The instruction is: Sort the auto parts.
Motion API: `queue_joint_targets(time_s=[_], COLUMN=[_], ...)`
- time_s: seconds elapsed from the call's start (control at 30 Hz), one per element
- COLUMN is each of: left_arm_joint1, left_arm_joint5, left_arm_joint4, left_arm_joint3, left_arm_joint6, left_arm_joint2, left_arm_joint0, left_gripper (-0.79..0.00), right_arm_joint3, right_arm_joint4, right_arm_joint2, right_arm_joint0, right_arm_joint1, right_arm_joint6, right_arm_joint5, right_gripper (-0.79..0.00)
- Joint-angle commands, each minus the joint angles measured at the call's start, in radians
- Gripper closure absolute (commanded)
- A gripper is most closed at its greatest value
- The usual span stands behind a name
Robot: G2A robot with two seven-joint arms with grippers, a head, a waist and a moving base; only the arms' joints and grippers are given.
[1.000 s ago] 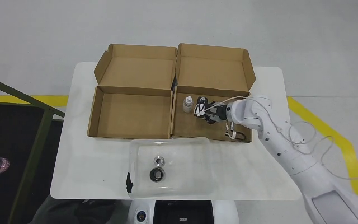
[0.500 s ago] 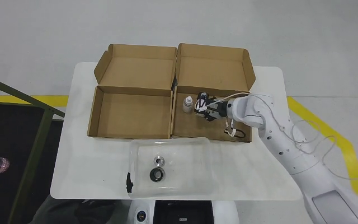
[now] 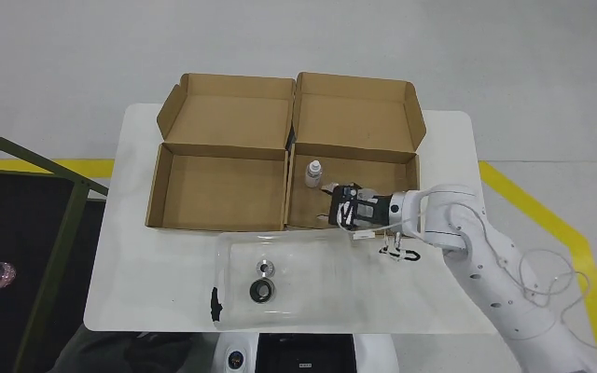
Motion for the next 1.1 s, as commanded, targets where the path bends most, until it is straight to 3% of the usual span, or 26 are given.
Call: queue_joint_targets(time_s=[0.0, 0.23, 0.67, 1.07], left_arm_joint1=[0.0, 0.0, 0.0, 0.0], left_arm_joint5=[0.0, 0.0, 0.0, 0.0], left_arm_joint4=[0.0, 0.0, 0.0, 0.0], left_arm_joint3=[0.0, 0.0, 0.0, 0.0], left_arm_joint6=[0.0, 0.0, 0.0, 0.0], left_arm_joint2=[0.0, 0.0, 0.0, 0.0], left_arm_joint0=[0.0, 0.0, 0.0, 0.0], left_gripper=[-0.785, -0.785, -0.785, -0.785], right_arm_joint3=[-0.029, -0.09, -0.059, 0.003], right_arm_joint4=[-0.008, -0.035, -0.073, -0.124], right_arm_joint2=[-0.011, -0.1, -0.282, -0.374], right_arm_joint0=[-0.012, -0.022, 0.052, 0.077], right_arm_joint1=[0.0, -0.013, -0.06, -0.092], right_arm_joint6=[-0.015, -0.067, -0.102, -0.061], right_arm_joint5=[-0.006, -0.02, -0.017, 0.04], right_gripper=[-0.363, -0.36, -0.354, -0.332])
